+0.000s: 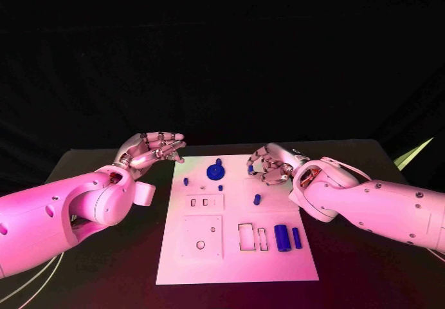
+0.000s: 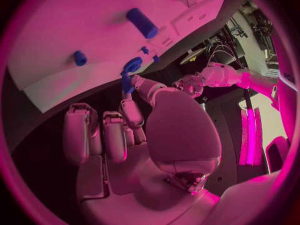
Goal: Assemble the parts on the task board
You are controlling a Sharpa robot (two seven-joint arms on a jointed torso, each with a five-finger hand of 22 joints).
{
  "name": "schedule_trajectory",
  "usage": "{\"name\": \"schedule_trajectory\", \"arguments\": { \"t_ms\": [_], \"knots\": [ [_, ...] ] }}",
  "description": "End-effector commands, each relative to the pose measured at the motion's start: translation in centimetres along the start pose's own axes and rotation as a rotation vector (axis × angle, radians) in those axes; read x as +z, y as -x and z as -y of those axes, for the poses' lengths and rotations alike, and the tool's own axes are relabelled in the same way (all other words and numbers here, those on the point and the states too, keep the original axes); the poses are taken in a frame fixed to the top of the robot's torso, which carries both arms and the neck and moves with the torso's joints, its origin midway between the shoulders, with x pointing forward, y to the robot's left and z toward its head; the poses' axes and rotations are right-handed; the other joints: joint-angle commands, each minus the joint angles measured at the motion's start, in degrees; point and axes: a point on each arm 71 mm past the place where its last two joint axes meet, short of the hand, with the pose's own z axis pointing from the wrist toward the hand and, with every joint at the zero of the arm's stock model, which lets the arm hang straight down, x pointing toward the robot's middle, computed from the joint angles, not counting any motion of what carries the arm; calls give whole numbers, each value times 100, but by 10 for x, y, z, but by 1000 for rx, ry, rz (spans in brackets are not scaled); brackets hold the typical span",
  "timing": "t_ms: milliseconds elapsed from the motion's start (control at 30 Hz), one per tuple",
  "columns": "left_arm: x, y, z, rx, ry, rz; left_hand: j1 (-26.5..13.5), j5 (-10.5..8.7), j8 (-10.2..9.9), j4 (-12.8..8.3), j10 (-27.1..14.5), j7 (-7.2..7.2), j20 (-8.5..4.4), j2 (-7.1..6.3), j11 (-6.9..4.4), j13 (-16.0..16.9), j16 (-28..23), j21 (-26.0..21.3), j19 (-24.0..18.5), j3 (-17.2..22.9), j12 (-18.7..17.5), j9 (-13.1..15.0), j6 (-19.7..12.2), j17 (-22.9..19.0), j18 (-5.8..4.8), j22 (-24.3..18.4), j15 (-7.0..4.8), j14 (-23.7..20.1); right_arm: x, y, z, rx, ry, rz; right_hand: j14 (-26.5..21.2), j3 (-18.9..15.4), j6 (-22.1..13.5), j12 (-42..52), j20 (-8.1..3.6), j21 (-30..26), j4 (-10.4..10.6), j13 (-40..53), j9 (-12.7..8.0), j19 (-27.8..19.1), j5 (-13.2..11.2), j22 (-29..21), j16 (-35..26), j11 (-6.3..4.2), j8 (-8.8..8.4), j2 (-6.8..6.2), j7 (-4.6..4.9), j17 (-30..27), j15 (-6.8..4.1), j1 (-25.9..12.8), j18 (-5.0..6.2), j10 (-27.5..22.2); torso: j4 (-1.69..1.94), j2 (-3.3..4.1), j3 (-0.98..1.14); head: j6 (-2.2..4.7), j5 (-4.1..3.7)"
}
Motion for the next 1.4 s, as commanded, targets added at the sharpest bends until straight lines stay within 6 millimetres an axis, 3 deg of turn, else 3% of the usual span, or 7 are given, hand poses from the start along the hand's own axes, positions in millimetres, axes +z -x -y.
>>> {"name": "schedule_trajectory", "arguments": {
  "t_ms": [33, 267, 467, 600, 967, 1133, 1400],
  "knots": [
    [1, -1, 0, -2, -2, 0, -126, 28, -75, -4, -46, 123, -19, 54, 23, 80, 122, 94, -67, 26, -34, 82, -54, 40, 137, 89, -6, -46, 3, -8, -19, 9, 6, -13, 557, 217, 138, -37, -39, 106, -67, -14, 197, 118, 21, 840, 84, -49, 374, 281, 9, 1361, -60, 21, -173, 43, 7, -12, -8, -46, 84],
    [3, -1, -1, -2, -1, 0, -126, 28, -75, -4, -46, 123, -19, 54, 23, 80, 122, 94, -67, 26, -34, 82, -54, 40, 137, 89, -6, -46, 8, -28, -53, 36, 16, -51, 555, 220, 134, -26, -38, 120, -62, -3, 202, 126, 33, 851, 79, -46, 384, 284, 12, 1352, -57, 3, -177, 57, 9, -27, -32, -111, 161],
    [4, -2, -1, -3, 0, -1, -136, 27, -74, -12, -48, 122, -13, 54, 23, 83, 137, 128, -100, 30, -27, 89, -55, 27, 139, 113, -4, -58, 9, -48, -74, 46, 24, -88, 555, 221, 133, -19, -38, 124, -61, 3, 204, 128, 37, 854, 80, -46, 389, 285, 12, 1354, -57, -2, -178, 64, -9, -32, -32, -141, 208],
    [5, -2, -2, -3, 1, -2, -136, 27, -74, -12, -48, 122, -13, 54, 23, 83, 137, 128, -100, 30, -27, 89, -55, 27, 139, 113, -4, -58, 10, -61, -83, 26, 35, -103, 553, 220, 132, -19, -37, 119, -60, 4, 206, 127, 42, 851, 75, -45, 392, 285, 12, 1346, -57, -8, -177, 67, 6, -29, -26, -157, 212],
    [6, -3, -2, -4, 2, -3, -136, 27, -74, -12, -48, 122, -13, 54, 23, 83, 137, 128, -100, 30, -27, 89, -55, 27, 139, 113, -4, -58, 11, -88, -91, -12, 35, -124, 552, 220, 128, -11, -37, 127, -58, 12, 211, 132, 57, 857, 71, -46, 404, 283, 11, 1341, -56, -26, -179, 79, 8, -19, -33, -209, 235],
    [7, -4, -3, -5, 3, -5, -136, 27, -74, -12, -48, 122, -13, 54, 23, 83, 137, 128, -100, 30, -27, 89, -55, 27, 139, 113, -4, -58, 10, -99, -94, -23, 43, -131, 551, 221, 113, -12, -37, 124, -66, 15, 219, 135, 113, 857, 68, -48, 425, 263, 9, 1337, -59, -51, -178, 89, 9, -17, -22, -252, 268],
    [7, -4, -3, -5, 4, -5, -136, 27, -74, -12, -48, 122, -13, 54, 23, 83, 137, 128, -100, 30, -27, 89, -55, 27, 139, 113, -4, -58, 10, -105, -92, -47, 37, -128, 549, 221, 109, -14, -37, 119, -67, 14, 221, 133, 127, 854, 63, -48, 430, 256, 9, 1329, -59, -59, -176, 89, 10, -24, -26, -278, 276]
  ]
}}
